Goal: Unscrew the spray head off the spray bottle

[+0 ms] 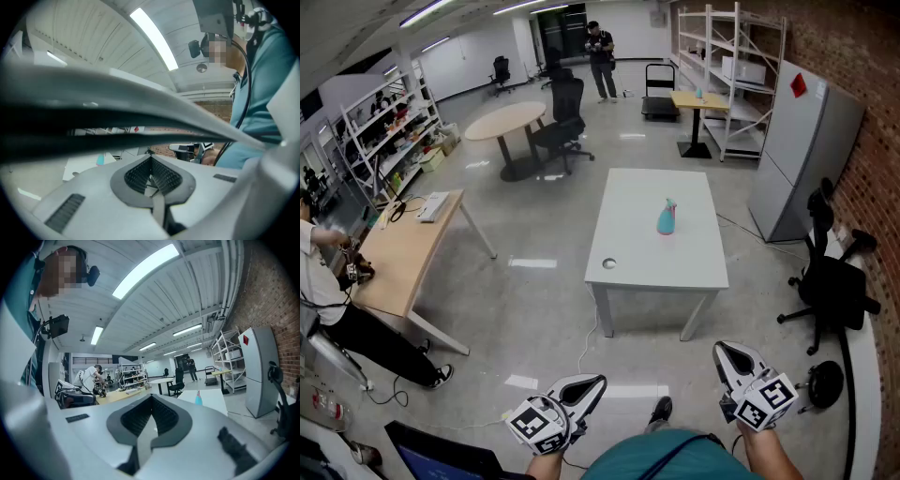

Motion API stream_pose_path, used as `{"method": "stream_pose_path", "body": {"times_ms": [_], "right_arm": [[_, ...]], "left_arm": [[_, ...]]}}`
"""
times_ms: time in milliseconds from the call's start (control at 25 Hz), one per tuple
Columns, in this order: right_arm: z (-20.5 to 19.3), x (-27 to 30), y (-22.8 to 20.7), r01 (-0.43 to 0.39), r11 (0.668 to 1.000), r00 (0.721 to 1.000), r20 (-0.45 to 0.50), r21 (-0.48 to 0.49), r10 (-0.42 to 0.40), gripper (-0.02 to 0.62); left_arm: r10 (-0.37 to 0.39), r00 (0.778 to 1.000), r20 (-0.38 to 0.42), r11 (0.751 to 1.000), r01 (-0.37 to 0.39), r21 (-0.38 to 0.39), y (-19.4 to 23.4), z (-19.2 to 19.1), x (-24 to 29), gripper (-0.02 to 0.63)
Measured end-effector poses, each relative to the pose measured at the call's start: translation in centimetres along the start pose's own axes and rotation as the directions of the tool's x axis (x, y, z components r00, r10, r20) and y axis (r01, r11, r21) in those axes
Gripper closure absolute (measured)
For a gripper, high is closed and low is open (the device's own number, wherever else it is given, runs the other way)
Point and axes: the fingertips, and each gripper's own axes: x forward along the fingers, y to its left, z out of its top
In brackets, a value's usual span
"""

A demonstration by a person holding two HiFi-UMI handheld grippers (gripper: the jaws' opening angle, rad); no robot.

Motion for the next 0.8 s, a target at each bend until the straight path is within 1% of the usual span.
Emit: {"method": "stream_pose_path", "body": {"times_ms": [160,360,480,600,800], "right_arm": [[2.3,4.3,-6.2,-0.032,0.999,0.999,-0.001,-0.016,0.032,0.595],[4.1,8.8,-13.0,-0.056,0.998,0.998,0.014,-0.042,0.056,0.595],[4.3,11.2,-15.3,-0.072,0.997,0.997,0.006,-0.035,0.072,0.595],[4.3,13.3,-17.4,-0.081,0.996,0.997,-0.004,-0.032,0.081,0.595],[4.5,17.1,-22.5,-0.047,0.999,0.999,-0.025,-0.013,0.046,0.595]], "left_arm": [[-0.009,1.0,-0.004,1.0,0.009,0.016,3.7,1.4,7.6,0.602],[0.0,1.0,-0.005,0.999,0.0,0.036,7.6,2.5,15.3,0.601],[-0.003,1.0,-0.028,1.0,0.003,0.018,9.4,2.5,18.9,0.601],[-0.005,0.998,-0.062,1.0,0.006,0.024,12.0,2.3,22.2,0.602],[-0.02,0.996,-0.086,1.0,0.021,0.002,17.9,2.3,28.5,0.602]]}}
